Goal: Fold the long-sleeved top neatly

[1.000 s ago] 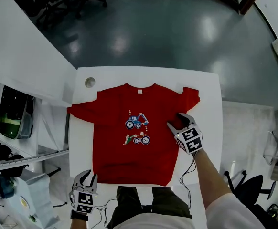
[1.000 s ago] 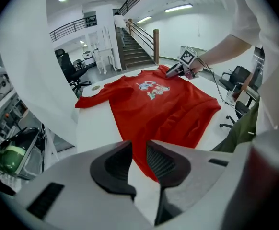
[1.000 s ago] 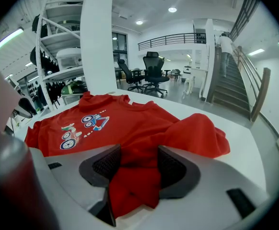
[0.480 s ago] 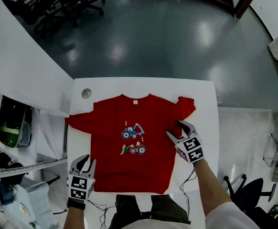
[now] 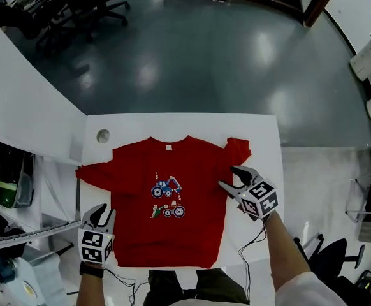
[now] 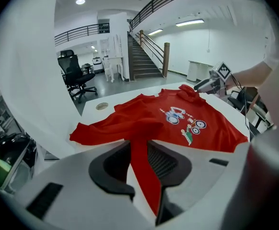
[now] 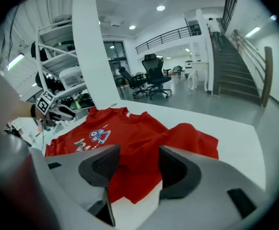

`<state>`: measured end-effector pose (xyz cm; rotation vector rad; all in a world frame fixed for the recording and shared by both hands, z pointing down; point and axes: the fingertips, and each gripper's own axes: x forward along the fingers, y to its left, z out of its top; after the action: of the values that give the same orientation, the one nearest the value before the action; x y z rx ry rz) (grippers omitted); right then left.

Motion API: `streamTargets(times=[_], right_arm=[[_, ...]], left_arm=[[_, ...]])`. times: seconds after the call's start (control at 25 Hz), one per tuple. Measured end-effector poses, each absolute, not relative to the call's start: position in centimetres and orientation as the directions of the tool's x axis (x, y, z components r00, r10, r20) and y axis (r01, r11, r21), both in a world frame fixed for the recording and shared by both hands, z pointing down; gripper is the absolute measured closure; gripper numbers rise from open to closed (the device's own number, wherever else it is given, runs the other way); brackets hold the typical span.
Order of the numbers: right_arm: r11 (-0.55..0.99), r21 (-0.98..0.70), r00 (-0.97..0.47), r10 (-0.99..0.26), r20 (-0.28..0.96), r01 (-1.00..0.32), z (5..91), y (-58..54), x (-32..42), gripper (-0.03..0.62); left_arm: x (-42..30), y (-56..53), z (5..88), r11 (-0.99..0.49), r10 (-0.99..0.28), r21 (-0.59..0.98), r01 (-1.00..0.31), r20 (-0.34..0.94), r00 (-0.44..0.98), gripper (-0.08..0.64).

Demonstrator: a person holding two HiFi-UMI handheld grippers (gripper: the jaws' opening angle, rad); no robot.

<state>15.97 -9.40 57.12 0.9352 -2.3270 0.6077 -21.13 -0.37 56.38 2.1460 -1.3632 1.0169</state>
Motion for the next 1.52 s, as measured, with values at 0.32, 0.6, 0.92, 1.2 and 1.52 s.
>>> streamTargets(times=[0.32, 0.6, 0.92, 1.2, 1.52], right_arm=[[0.630, -0.212, -0.594, -0.489, 0.639, -0.747, 54.9, -12.8, 19.2, 0.401], [0.485, -0.125, -0.427, -0.584, 0.690, -0.865, 56.4, -18.3, 23.7, 0.400], [0.352, -0.096, -0.298, -0.582, 0.756, -0.931, 58.8, -21.8, 26.8, 0.436], [0.394, -0.077, -0.279, -0.486, 0.829, -0.916, 61.6, -21.3, 26.7, 0.477], [0.430, 0.022, -0.254, -0.571, 0.781, -0.902, 59.6, -21.7, 25.8, 0.557]], left_arm=[[-21.1, 0.2, 57.8, -0.431, -0.575, -0.025, -0.902, 0.778, 0.253, 0.446], [-21.7, 0.1, 58.1, -0.427, -0.569, -0.033, -0.904, 0.787, 0.240, 0.446], [-22.7, 1.4, 59.2, -0.416, -0.544, -0.026, -0.909, 0.808, 0.226, 0.446], [-23.5, 2.4, 60.0, -0.400, -0.528, -0.020, -0.916, 0.822, 0.213, 0.446], [-23.3, 2.6, 60.0, -0.397, -0.528, -0.007, -0.918, 0.820, 0.222, 0.446]])
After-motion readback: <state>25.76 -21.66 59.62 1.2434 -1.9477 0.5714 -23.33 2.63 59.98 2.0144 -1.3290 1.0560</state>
